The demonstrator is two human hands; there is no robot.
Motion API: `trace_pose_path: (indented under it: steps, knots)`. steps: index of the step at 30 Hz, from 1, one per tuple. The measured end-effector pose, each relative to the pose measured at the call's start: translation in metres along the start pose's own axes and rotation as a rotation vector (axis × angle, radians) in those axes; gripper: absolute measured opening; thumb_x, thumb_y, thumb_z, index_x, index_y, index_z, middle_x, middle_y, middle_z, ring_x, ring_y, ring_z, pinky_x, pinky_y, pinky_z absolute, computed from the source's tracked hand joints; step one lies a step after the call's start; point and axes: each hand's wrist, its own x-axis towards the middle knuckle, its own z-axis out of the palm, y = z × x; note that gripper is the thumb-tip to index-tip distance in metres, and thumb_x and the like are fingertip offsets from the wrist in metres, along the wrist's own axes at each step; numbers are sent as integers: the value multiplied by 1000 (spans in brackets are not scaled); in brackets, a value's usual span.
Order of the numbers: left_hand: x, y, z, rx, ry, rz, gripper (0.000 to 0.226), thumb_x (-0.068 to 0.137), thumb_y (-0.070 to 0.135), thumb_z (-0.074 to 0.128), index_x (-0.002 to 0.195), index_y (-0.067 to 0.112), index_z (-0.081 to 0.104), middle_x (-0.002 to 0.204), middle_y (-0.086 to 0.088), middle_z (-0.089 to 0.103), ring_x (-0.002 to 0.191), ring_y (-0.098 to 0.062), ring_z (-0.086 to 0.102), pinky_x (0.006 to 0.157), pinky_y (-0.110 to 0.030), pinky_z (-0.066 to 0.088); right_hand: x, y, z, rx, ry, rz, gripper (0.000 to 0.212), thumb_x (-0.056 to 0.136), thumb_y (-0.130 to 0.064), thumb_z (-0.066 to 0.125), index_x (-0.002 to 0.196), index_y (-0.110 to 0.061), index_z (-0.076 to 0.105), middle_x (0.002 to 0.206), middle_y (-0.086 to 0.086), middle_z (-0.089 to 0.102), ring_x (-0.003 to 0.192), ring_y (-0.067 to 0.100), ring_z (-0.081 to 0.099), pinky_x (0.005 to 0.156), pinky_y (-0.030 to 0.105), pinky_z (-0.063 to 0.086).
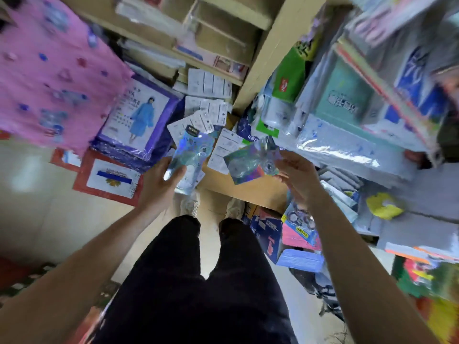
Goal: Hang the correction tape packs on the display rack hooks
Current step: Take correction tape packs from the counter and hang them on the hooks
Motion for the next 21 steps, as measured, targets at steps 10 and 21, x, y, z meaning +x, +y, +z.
trace_pose_path:
  steps: [10, 21]
  knots:
    - [-47, 211, -42, -95, -17, 494, 8, 97, 15, 67, 96, 8, 65, 77, 11, 67, 73, 9, 58, 65, -6, 40, -162, -165, -24, -131, 70, -568, 8, 88, -26, 66, 88, -26, 74, 68, -15, 64, 67, -1, 54, 66, 16, 46]
    - [-106, 410, -76, -211, -101, 934, 17, 90, 15, 74, 93, 31, 70, 81, 10, 74, 70, -1, 62, 64, -20, 48, -251, -295, -77, -224, 217, -1026, 19, 90, 3, 65, 86, -15, 68, 48, -3, 37, 44, 0, 34, 49, 13, 37]
